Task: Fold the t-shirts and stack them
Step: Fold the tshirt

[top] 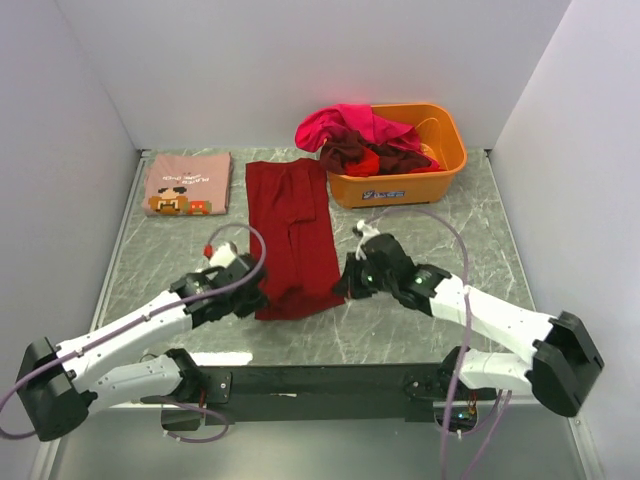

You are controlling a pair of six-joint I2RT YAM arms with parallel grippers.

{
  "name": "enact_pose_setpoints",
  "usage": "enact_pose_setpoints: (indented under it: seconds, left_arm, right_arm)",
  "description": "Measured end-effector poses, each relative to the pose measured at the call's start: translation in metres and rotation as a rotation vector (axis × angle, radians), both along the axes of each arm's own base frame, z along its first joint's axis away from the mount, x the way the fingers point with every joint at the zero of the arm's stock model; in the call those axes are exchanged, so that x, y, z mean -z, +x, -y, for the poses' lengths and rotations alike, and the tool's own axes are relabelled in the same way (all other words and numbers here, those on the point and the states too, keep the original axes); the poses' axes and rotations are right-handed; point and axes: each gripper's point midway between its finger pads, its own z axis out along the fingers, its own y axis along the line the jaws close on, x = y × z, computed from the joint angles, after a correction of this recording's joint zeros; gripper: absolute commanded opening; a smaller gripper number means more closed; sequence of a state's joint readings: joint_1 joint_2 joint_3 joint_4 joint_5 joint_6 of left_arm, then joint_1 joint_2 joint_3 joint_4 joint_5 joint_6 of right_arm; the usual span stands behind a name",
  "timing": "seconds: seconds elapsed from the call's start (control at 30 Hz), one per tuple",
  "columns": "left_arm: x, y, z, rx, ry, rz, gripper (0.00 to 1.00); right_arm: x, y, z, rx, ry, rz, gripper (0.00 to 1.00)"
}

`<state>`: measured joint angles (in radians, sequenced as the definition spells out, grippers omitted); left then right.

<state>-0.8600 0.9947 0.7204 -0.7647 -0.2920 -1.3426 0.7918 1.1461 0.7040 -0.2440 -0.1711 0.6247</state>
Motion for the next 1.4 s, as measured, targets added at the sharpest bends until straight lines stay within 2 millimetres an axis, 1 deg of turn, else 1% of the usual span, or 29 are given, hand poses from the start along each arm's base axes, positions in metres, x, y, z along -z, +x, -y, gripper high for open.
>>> enact_pose_setpoints:
  seconds: [0.13, 0.23, 0.3, 0.4, 0.53, 0.7, 0.83, 0.97, 1.07, 1.2, 1.23, 1.27, 1.3, 1.33, 1.37, 1.4]
  left_arm:
    - [-0.027, 0.044, -0.013, -0.103, 0.004, 0.132, 0.01]
    - [-0.038, 0.074, -0.022, -0.15, 0.032, 0.181, 0.01]
    - [-0.039, 0.094, -0.027, -0.172, 0.063, 0.2, 0.01]
    - [-0.035, 0.115, -0.026, -0.174, 0.086, 0.213, 0.01]
    - [-0.03, 0.139, -0.026, -0.169, 0.112, 0.225, 0.01]
    - [-0.027, 0.167, -0.03, -0.174, 0.14, 0.24, 0.01]
    - [-0.023, 0.185, -0.035, -0.181, 0.152, 0.238, 0.01]
    - [-0.013, 0.2, -0.038, -0.175, 0.164, 0.22, 0.01]
    - [-0.005, 0.21, -0.038, -0.163, 0.176, 0.203, 0.01]
    - [0.006, 0.219, -0.037, -0.157, 0.193, 0.179, 0.04]
    - [0.009, 0.222, -0.037, -0.157, 0.196, 0.173, 0.09]
    - [0.012, 0.224, -0.037, -0.155, 0.202, 0.168, 0.1]
    - [0.015, 0.226, -0.037, -0.154, 0.206, 0.161, 0.13]
    - [0.017, 0.228, -0.037, -0.155, 0.211, 0.155, 0.2]
    - [0.019, 0.231, -0.037, -0.154, 0.218, 0.149, 0.23]
    - [0.021, 0.234, -0.037, -0.153, 0.222, 0.147, 0.29]
  right_arm:
    - [-0.01, 0.042, -0.009, 0.057, -0.024, 0.069, 0.0]
    - [-0.015, 0.069, -0.015, 0.087, -0.033, 0.097, 0.0]
    - [-0.016, 0.087, -0.019, 0.101, -0.044, 0.109, 0.0]
    - [-0.016, 0.109, -0.027, 0.107, -0.052, 0.119, 0.0]
    - [-0.011, 0.129, -0.035, 0.112, -0.058, 0.118, 0.0]
    - [-0.005, 0.153, -0.036, 0.132, -0.067, 0.11, 0.0]
    - [-0.002, 0.172, -0.038, 0.137, -0.073, 0.113, 0.0]
    - [0.0, 0.19, -0.041, 0.146, -0.081, 0.12, 0.0]
    - [0.006, 0.201, -0.043, 0.152, -0.09, 0.117, 0.0]
    - [0.019, 0.21, -0.041, 0.162, -0.111, 0.102, 0.0]
    - [0.022, 0.211, -0.041, 0.166, -0.117, 0.096, 0.0]
    - [0.025, 0.214, -0.041, 0.169, -0.121, 0.092, 0.0]
    - [0.028, 0.218, -0.041, 0.175, -0.128, 0.089, 0.04]
    - [0.03, 0.221, -0.04, 0.181, -0.135, 0.084, 0.07]
    - [0.034, 0.224, -0.04, 0.185, -0.142, 0.077, 0.11]
    - [0.036, 0.226, -0.039, 0.189, -0.148, 0.075, 0.22]
